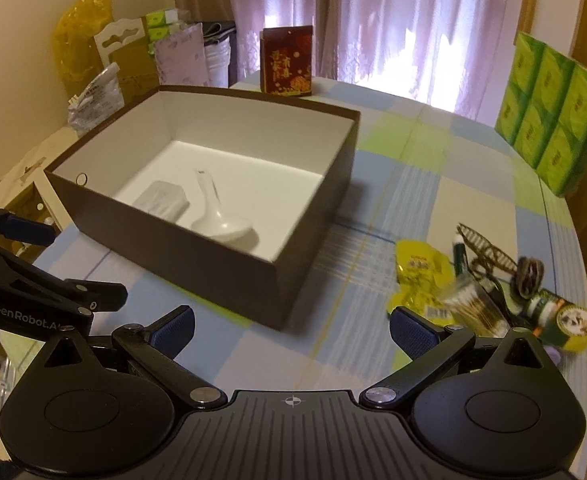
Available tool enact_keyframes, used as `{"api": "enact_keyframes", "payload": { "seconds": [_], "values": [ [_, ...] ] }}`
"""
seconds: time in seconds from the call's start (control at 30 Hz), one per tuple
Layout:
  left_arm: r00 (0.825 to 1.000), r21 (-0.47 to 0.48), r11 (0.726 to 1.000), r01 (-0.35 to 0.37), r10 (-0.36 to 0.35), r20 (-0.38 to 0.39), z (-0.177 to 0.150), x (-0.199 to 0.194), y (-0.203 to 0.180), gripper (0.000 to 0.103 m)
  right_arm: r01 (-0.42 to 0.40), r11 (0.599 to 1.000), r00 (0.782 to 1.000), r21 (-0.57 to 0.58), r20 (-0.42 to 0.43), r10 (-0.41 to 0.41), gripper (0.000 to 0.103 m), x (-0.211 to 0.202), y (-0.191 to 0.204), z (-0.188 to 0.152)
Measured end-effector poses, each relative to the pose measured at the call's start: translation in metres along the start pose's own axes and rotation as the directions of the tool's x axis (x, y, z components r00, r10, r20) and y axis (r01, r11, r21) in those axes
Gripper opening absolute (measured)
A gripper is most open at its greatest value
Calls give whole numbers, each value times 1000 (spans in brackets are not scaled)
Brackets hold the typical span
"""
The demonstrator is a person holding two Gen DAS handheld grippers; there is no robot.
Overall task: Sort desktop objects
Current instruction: 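Withdraw both tools from the box back toward the remaining items, then grasp the cotton-swab bag with the left gripper while the right gripper grasps the green bottle card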
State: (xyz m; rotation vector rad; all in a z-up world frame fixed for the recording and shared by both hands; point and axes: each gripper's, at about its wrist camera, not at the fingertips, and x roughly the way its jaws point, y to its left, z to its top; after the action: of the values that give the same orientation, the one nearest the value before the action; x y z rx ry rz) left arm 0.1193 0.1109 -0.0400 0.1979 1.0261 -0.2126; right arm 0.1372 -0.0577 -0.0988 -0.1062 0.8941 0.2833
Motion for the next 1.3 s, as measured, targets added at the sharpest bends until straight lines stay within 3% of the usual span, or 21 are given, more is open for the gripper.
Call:
{"api": "enact_keyframes", "payload": {
  "seconds": [0.5, 0.8, 1.07, 1.3],
  "values": [
    [996, 65, 994, 91, -90, -29, -9, 5, -66, 99, 55, 987, 998, 153, -30, -51, 101, -31, -71, -48],
    [986, 139, 976, 166, -163, -30, -3, 8, -117, 99, 78, 968, 997, 240, -30, -73, 101, -50, -119, -73],
    [976, 208, 954, 216, -216, -23, 5, 14, -164, 99, 129, 929, 991, 346, -27, -128, 101, -64, -171, -93],
    [974, 224, 949, 222, -226, -9, 25, 25, -190, 99, 116, 908, 991, 404, 13, -132, 101, -71, -210, -101]
  ]
}}
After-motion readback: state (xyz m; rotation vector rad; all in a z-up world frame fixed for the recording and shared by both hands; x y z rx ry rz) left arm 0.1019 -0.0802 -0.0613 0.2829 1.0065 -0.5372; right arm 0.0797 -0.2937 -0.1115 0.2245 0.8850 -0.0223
